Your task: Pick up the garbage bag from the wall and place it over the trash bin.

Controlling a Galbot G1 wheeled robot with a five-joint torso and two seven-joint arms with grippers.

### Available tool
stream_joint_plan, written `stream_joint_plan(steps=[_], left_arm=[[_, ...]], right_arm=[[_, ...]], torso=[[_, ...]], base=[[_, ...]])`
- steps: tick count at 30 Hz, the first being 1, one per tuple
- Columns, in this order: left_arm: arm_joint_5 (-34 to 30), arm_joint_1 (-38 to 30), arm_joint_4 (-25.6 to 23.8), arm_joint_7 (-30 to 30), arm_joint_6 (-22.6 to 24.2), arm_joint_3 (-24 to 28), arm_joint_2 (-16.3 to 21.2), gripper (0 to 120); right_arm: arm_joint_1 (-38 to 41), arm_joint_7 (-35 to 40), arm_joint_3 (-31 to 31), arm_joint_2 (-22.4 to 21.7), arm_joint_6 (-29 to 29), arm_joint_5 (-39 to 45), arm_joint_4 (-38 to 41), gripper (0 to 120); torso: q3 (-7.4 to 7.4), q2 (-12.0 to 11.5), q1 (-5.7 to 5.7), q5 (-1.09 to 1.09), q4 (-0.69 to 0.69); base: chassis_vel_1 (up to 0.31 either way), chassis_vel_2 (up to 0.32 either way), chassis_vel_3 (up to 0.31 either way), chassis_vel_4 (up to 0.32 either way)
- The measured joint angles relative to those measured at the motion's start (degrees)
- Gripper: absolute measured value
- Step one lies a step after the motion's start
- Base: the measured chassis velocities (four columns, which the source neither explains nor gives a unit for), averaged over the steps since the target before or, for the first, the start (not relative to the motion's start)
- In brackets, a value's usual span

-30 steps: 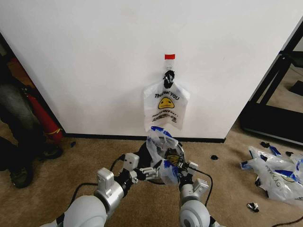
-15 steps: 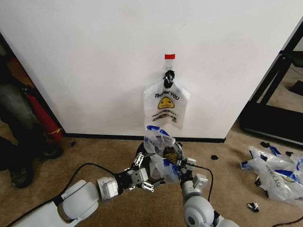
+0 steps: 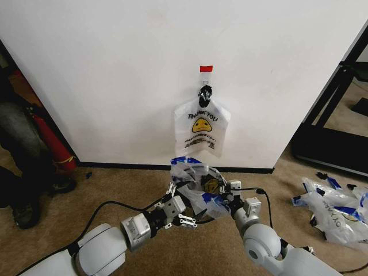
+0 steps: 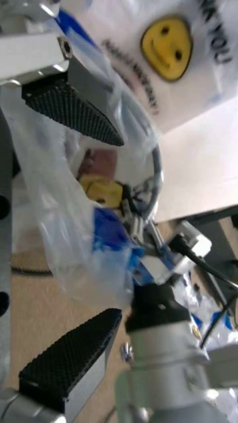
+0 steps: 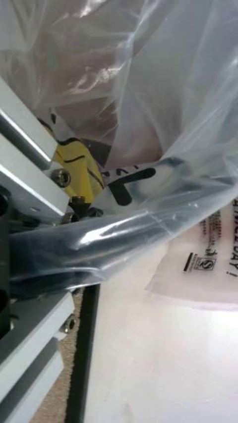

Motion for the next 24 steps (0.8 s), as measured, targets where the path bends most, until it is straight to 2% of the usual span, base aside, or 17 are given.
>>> stream_joint_plan(steps=[3,9,10,14,18,24], left_arm=[[-0.87,-1.2,0.37,0.27,1.0,1.33,-0.31,95],[-3.06,-5.29,3.53,-0.6,4.48,6.16,-1.7,83],[-4.31,-6.74,4.33,-1.21,5.43,7.7,-2.1,77],[-8.87,-11.58,6.36,-3.91,9.04,12.44,-3.61,70],[-10.94,-14.07,7.54,-5.61,11.4,14.02,-4.72,60],[-12.55,-15.92,7.82,-6.48,13.83,14.73,-5.06,56]], right_arm=[[0.0,-0.46,-0.27,0.15,0.43,-1.55,-0.75,0],[0.17,-1.53,-0.79,0.57,1.39,-5.39,-2.37,0],[0.3,-1.81,-0.86,0.71,1.84,-6.5,-2.86,0],[0.49,-2.32,-0.84,1.36,3.25,-9.06,-4.11,0],[0.93,-2.87,-0.93,1.78,4.14,-10.64,-4.97,0],[1.07,-4.08,-0.82,1.86,5.65,-13.15,-6.39,0]], torso=[[0.0,0.0,0.0,0.0,0.0],[0.0,0.0,0.0,-0.01,0.0],[0.0,0.0,0.0,-0.01,0.0],[0.0,0.0,0.0,-0.01,-0.02],[0.0,0.0,0.0,-0.01,0.0],[0.0,0.0,0.0,0.0,0.0]], base=[[0.0,0.0,0.0,0.0],[0.0,0.0,0.0,0.0],[0.0,0.0,0.0,0.0],[0.0,0.0,0.0,0.0],[0.0,0.0,0.0,0.0],[0.0,0.0,0.0,0.0]])
